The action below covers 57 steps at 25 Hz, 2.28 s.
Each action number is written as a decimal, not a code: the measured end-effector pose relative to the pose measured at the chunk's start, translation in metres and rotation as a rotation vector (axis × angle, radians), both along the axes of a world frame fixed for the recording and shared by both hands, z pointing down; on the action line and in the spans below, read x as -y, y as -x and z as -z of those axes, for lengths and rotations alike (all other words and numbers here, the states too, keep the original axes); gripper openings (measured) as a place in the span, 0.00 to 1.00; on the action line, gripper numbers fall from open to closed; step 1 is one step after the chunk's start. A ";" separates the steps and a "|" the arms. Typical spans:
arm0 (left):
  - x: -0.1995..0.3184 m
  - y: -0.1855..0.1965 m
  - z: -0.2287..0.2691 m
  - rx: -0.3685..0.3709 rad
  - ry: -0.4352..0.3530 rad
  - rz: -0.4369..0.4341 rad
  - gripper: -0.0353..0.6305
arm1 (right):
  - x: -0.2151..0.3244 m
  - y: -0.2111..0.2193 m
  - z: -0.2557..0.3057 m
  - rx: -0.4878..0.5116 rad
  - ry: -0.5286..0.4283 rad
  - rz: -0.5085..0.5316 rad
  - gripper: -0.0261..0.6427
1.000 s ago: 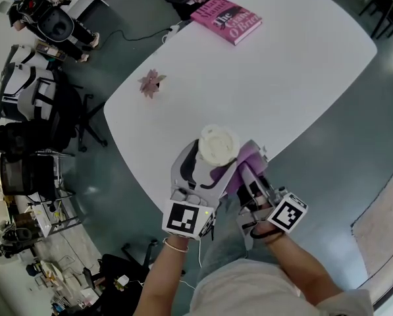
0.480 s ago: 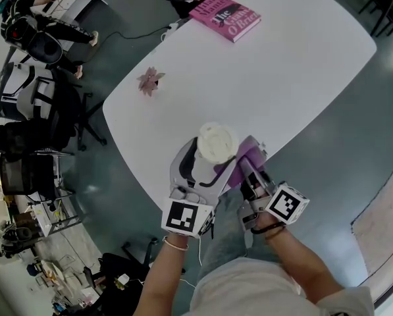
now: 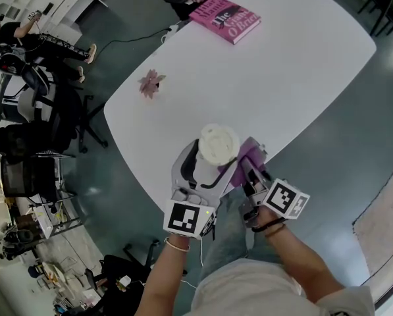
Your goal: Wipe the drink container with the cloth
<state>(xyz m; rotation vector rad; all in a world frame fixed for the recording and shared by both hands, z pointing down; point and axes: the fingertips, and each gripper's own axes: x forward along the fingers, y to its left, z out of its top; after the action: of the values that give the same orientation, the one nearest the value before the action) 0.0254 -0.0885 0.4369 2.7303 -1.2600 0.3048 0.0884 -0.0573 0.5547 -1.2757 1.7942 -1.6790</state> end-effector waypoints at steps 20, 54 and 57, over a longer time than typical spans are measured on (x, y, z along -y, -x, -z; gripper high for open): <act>-0.004 0.000 -0.003 0.018 0.056 0.004 0.62 | -0.003 0.002 -0.035 -0.197 0.214 0.039 0.16; -0.001 0.003 -0.003 0.002 0.028 -0.311 0.62 | 0.009 -0.039 0.122 -0.037 -0.083 0.588 0.16; -0.001 0.003 -0.002 0.009 0.011 -0.366 0.62 | 0.010 -0.033 0.126 -0.018 -0.082 0.635 0.16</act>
<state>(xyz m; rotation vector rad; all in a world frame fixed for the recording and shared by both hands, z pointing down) 0.0221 -0.0877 0.4386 2.9400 -0.7485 0.3547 0.1216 -0.0674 0.4283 -0.7174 2.4198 -1.8621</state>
